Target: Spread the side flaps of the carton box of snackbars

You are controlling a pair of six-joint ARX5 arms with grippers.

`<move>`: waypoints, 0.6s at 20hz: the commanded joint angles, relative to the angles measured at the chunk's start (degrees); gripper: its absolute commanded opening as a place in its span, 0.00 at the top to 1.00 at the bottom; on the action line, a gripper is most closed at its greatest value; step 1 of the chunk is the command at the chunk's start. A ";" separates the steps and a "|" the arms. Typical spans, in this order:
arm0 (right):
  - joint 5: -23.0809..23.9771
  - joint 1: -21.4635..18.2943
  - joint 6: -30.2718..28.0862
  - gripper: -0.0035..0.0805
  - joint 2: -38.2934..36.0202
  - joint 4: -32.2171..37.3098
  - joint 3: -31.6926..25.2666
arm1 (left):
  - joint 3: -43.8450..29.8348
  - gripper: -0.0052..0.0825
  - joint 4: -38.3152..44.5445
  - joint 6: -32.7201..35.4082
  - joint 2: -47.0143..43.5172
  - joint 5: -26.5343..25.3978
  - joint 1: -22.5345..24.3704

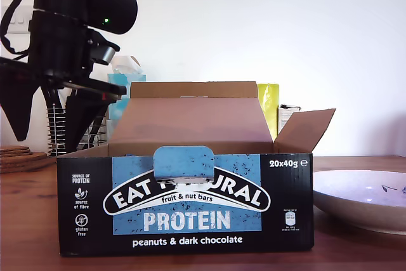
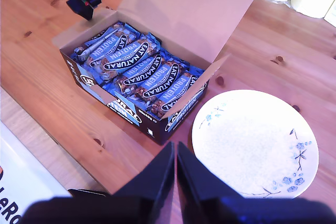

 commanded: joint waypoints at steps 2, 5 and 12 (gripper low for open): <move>-0.13 0.31 -0.13 0.97 -0.04 0.50 0.79 | -3.63 0.21 1.36 0.28 0.48 1.51 -0.02; -0.15 0.31 -0.13 0.97 -0.04 0.48 0.79 | -4.68 0.21 2.58 0.31 0.68 2.54 -0.04; -0.15 0.31 -0.13 0.97 -0.04 0.50 0.79 | -4.63 0.21 3.37 2.36 -1.53 3.04 -0.09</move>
